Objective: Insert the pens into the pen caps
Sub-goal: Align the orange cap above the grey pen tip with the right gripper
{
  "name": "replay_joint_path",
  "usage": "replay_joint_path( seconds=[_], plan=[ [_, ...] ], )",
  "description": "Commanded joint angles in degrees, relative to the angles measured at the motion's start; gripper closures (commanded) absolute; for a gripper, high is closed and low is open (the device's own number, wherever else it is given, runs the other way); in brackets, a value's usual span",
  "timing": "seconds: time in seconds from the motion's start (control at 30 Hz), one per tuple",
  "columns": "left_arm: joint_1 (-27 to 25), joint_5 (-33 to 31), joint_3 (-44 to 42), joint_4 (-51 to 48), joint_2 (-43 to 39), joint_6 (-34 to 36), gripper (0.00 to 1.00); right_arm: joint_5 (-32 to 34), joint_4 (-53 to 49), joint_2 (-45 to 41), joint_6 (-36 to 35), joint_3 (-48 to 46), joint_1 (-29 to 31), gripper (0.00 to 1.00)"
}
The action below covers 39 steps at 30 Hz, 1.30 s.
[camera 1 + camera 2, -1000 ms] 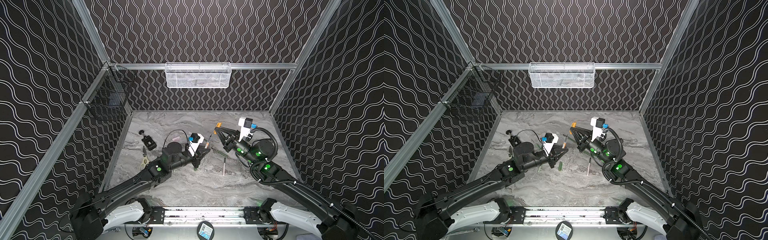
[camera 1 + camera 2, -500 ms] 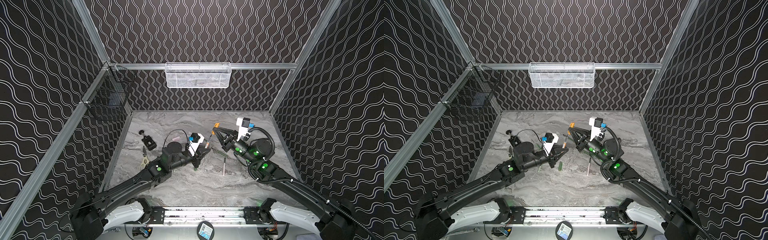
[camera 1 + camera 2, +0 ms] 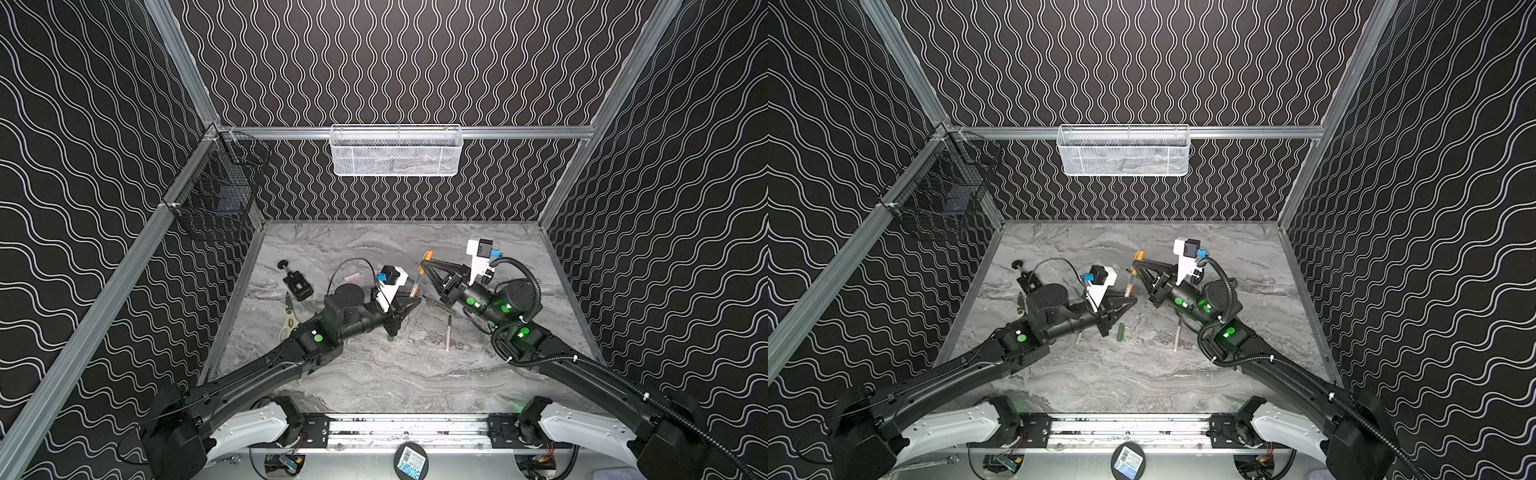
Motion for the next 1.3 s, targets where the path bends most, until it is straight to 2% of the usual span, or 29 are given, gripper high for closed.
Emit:
replay_joint_path(
  seconds=[0.0, 0.5, 0.63, 0.73, 1.0, 1.1, 1.27],
  plan=[
    [0.1, 0.6, 0.5, 3.5, -0.1, -0.7, 1.0, -1.3, 1.3, 0.4, 0.3, -0.3, 0.4, 0.92],
    [3.2, 3.2, -0.2, 6.7, -1.0, -4.8, 1.0, -0.3, 0.1, 2.7, -3.9, -0.6, 3.0, 0.88],
    [3.3, 3.0, 0.1, 5.9, -0.8, -3.6, 1.0, -0.7, -4.6, 3.1, -6.6, 1.1, 4.1, 0.8],
    [3.3, 2.8, 0.4, 5.4, -0.2, -2.9, 1.0, -1.0, -7.8, 2.5, -7.0, 2.6, 4.3, 0.65],
    [3.3, 1.3, -0.2, 6.5, 0.0, -1.4, 1.0, -0.1, -16.6, -0.1, -8.0, 5.8, 4.2, 0.35],
    [3.3, 0.2, -0.6, 6.8, -0.5, -0.2, 1.0, 0.2, -20.2, -1.0, -8.4, 6.0, 4.1, 0.33],
    [3.3, -0.9, -1.6, 8.0, -1.2, 1.2, 1.0, 2.5, -29.4, -4.8, -14.2, 8.2, 3.9, 0.35]
  ],
)
